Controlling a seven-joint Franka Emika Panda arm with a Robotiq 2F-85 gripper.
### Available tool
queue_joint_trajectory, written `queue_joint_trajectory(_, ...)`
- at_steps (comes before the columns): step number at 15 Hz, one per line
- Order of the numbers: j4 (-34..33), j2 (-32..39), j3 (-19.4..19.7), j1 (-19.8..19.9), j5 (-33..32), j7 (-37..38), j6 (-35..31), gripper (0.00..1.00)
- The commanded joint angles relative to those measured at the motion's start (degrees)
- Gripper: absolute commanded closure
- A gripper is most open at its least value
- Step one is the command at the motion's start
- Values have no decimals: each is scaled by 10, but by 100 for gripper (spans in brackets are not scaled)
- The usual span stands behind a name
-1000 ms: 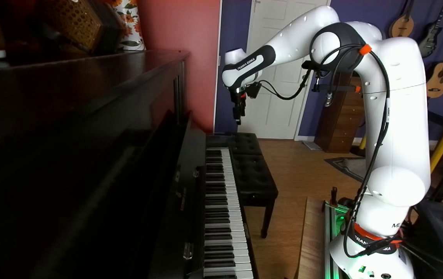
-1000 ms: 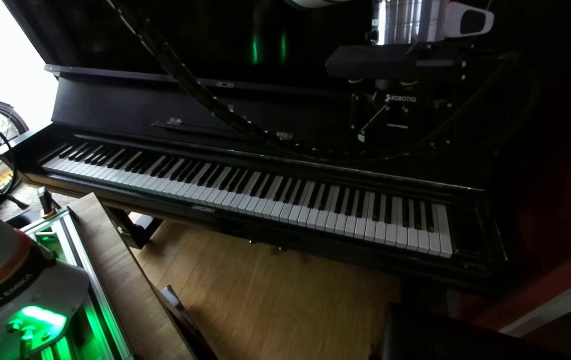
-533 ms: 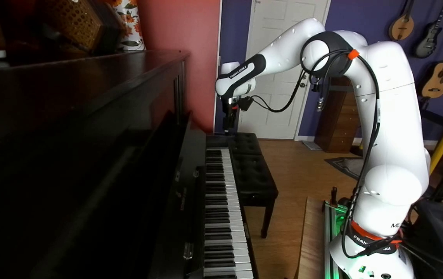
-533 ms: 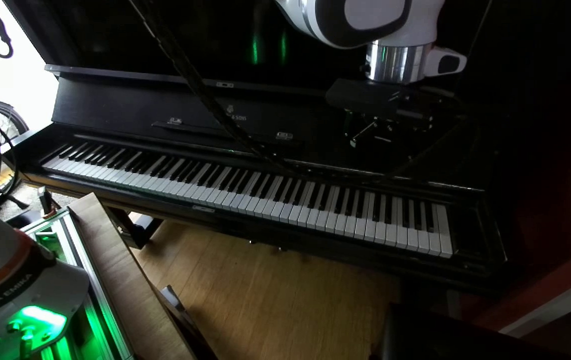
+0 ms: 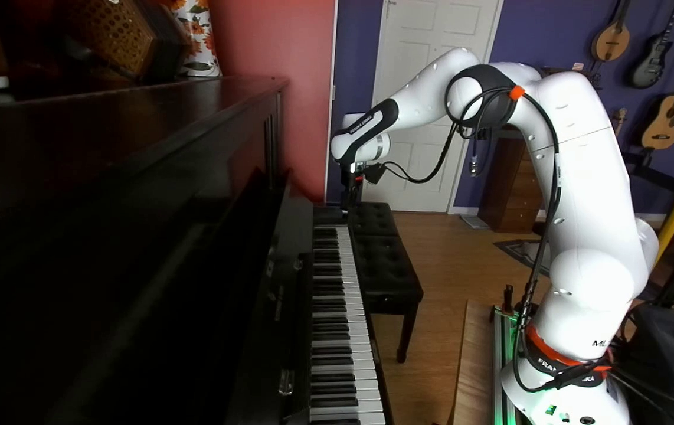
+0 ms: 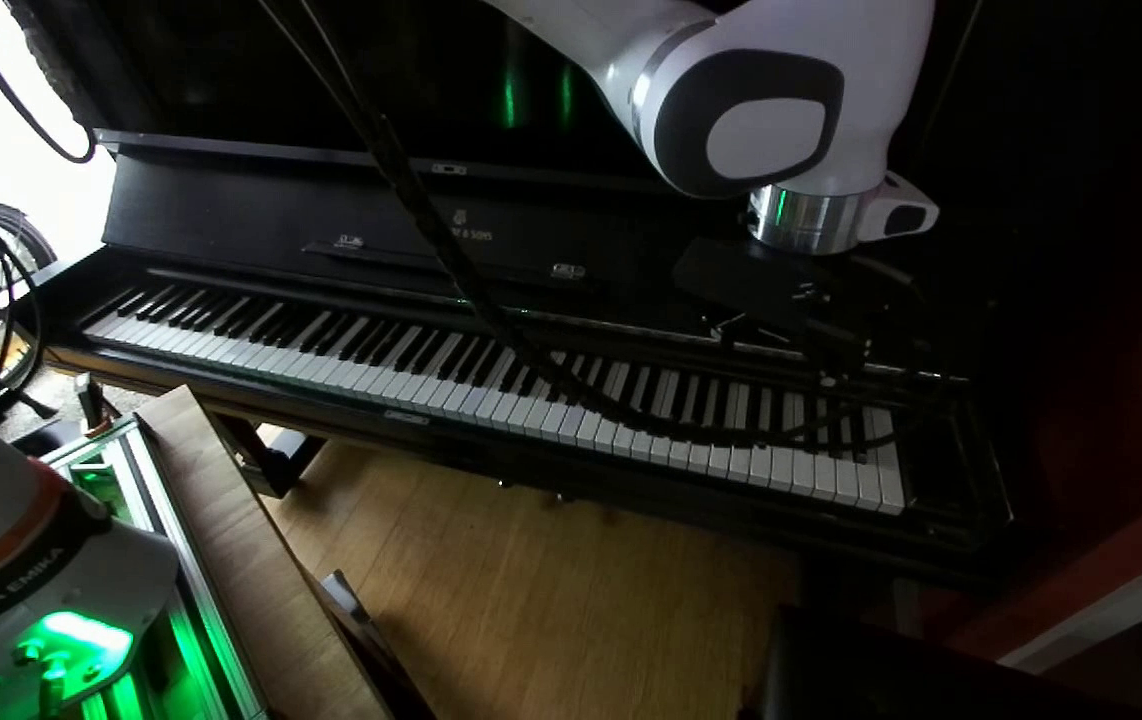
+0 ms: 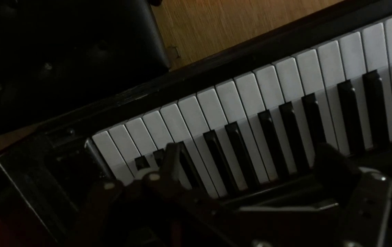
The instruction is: Push a black key on the right side of the piano
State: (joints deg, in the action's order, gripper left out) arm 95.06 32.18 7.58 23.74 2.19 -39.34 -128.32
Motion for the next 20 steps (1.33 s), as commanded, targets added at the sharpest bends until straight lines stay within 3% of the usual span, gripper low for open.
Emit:
queue_joint_trajectory(1, -5, 2, -4, 4, -2, 1, 2, 0)
queue_joint_trajectory(8, -75, 75, -12, 18, 0, -16, -22, 0)
queue_joint_trajectory(9, -86, 87, -14, 21, 0, -20, -29, 25)
queue_joint_trajectory(11, -109, 111, -21, 26, 3, -27, -36, 34)
queue_joint_trajectory(14, -144, 144, -27, 33, 6, -22, -39, 58)
queue_joint_trajectory(20, -214, 201, -18, 37, 3, 57, -54, 100)
